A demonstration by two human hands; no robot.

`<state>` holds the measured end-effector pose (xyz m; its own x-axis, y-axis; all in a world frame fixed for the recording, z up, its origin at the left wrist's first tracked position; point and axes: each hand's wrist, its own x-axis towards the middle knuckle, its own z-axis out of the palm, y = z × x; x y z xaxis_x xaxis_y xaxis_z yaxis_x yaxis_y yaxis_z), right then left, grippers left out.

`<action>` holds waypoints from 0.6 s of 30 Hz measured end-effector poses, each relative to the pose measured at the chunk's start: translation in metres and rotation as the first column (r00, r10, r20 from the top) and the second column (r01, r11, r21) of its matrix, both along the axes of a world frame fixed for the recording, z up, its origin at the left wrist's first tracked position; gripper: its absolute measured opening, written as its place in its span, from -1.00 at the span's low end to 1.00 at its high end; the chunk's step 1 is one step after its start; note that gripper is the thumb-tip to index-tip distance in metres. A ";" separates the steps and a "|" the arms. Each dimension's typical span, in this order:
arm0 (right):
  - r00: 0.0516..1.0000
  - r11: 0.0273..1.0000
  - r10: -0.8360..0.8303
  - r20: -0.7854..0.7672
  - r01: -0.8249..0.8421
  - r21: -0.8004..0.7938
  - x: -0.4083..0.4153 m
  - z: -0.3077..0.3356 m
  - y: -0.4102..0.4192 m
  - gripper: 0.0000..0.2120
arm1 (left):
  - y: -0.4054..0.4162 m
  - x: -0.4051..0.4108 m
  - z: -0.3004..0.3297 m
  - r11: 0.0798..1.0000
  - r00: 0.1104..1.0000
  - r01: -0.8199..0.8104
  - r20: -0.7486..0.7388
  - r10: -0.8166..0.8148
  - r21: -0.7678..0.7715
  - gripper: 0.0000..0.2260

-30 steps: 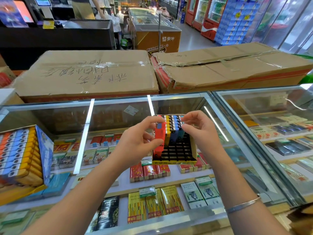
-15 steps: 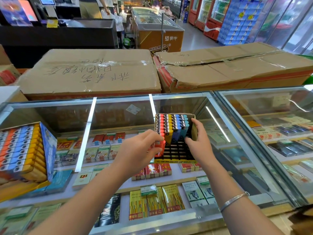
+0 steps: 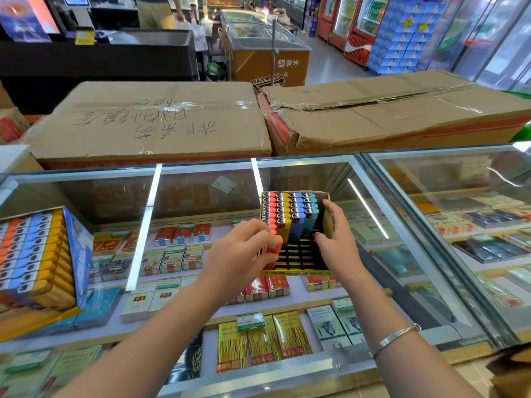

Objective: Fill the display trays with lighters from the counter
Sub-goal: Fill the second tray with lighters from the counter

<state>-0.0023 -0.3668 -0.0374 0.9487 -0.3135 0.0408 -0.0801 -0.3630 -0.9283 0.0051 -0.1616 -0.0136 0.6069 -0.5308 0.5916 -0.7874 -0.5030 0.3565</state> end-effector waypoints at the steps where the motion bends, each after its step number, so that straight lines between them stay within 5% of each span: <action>1: 1.000 1.000 0.001 0.000 -0.001 0.000 0.000 0.000 0.000 -0.40 | 0.000 -0.002 -0.004 0.998 0.998 -0.015 -0.057 0.011 -0.061 -0.86; 4: 1.000 1.000 0.000 -0.003 0.000 -0.006 0.000 -0.001 -0.001 -0.40 | 0.001 -0.007 -0.010 0.987 0.991 -0.055 -0.129 0.035 -0.154 -0.90; 11: 1.000 1.000 -0.004 -0.004 0.004 -0.006 -0.001 -0.001 0.000 -0.39 | 0.002 -0.001 -0.005 0.999 0.998 -0.038 0.059 0.038 0.007 -0.85; 14: 1.000 0.997 0.000 0.009 -0.001 0.076 -0.003 0.001 -0.002 -0.41 | 0.004 -0.002 -0.006 0.988 0.984 -0.076 -0.168 0.053 -0.135 -0.75; 18: 0.995 0.956 -0.098 0.013 0.091 0.278 -0.003 0.002 -0.004 -0.54 | -0.001 0.003 -0.003 0.894 0.834 -0.252 -0.551 0.005 -0.372 -0.80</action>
<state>-0.0056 -0.3708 -0.0354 0.9139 -0.4044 -0.0351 -0.0753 -0.0839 -0.9936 0.0079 -0.1627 -0.0161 0.9301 -0.2054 0.3046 -0.3555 -0.2938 0.8873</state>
